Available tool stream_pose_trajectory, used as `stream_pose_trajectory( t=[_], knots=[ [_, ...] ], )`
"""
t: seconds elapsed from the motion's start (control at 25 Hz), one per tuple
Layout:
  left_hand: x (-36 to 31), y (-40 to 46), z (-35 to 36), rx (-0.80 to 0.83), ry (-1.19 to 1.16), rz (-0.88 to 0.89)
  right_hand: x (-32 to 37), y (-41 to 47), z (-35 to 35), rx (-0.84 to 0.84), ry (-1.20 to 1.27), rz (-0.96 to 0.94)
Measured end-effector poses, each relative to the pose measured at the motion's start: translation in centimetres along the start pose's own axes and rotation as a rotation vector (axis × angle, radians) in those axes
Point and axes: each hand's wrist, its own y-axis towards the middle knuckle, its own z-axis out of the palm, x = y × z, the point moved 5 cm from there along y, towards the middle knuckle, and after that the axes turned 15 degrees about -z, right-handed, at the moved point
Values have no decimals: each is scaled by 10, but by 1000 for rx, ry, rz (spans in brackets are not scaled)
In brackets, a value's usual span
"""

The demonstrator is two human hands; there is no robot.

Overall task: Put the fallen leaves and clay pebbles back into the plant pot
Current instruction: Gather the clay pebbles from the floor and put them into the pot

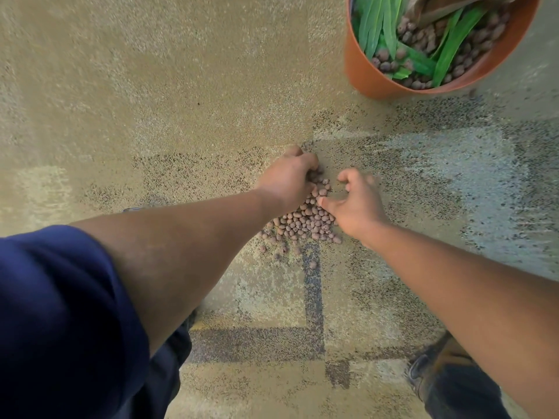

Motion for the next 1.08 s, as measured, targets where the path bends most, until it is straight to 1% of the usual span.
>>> stream_pose_trajectory(
  t=[0.16,0.32,0.4,0.48,0.52,0.64,0.72,0.84,1.08],
  knots=[
    [-2,-3,8,-48,-71,-59,5,3,11,-52,13,4],
    [3,-2,11,-50,-93,-111,12,3,19,46,-164,-103],
    [0,-3,10,-50,-58,-56,15,1,21,89,-231,-150],
    [-4,-3,13,-29,26,34,14,1,21,91,-240,-157],
    [-5,-3,14,-17,44,49,13,1,20,83,-224,-153],
    [-4,0,11,0,16,12,8,1,20,58,-151,-137],
    [-5,1,10,8,19,26,5,1,18,35,-133,-131],
    [-4,-1,13,9,17,19,5,1,18,39,-187,-172],
    [0,-2,9,24,-40,-72,8,-10,22,131,-300,-192]
  ],
)
